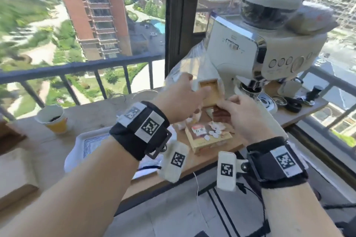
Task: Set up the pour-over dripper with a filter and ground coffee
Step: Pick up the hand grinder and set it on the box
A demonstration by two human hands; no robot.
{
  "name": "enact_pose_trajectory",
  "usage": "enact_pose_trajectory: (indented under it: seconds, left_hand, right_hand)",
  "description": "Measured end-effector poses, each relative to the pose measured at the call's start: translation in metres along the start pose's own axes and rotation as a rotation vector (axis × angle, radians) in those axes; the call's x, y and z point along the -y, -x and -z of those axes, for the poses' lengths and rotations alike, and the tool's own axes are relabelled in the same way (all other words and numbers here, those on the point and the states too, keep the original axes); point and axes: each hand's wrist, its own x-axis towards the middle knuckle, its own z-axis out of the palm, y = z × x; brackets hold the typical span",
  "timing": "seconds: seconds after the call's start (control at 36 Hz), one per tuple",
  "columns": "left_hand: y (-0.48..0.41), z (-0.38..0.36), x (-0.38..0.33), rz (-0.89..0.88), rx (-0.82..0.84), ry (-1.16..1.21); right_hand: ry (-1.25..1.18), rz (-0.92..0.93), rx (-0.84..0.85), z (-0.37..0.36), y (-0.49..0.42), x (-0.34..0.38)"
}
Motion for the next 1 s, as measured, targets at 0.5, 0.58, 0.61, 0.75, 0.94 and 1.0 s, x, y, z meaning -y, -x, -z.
enact_pose_trajectory:
  seconds: [0.5,0.58,0.61,0.75,0.94,1.0]
  left_hand:
    - [-0.017,0.027,0.015,-0.202,-0.233,0.344]
    - [-0.018,0.027,0.023,-0.166,-0.233,0.409]
    - [-0.018,0.026,0.026,-0.151,-0.231,0.428]
    - [-0.019,0.025,0.038,-0.074,-0.228,0.471]
    - [-0.025,0.016,0.042,-0.009,-0.18,0.574]
    - [-0.025,0.016,0.044,0.014,-0.137,0.546]
  right_hand:
    - [-0.307,0.046,0.153,-0.023,0.021,0.052]
    - [-0.206,-0.026,0.197,-0.025,0.02,0.051]
    - [-0.151,-0.032,0.193,-0.026,0.019,0.049]
    - [0.039,0.064,0.152,-0.032,0.01,0.039]
    - [0.109,0.131,0.099,-0.023,-0.004,0.031]
    - [0.114,0.121,0.07,-0.024,-0.007,0.027]
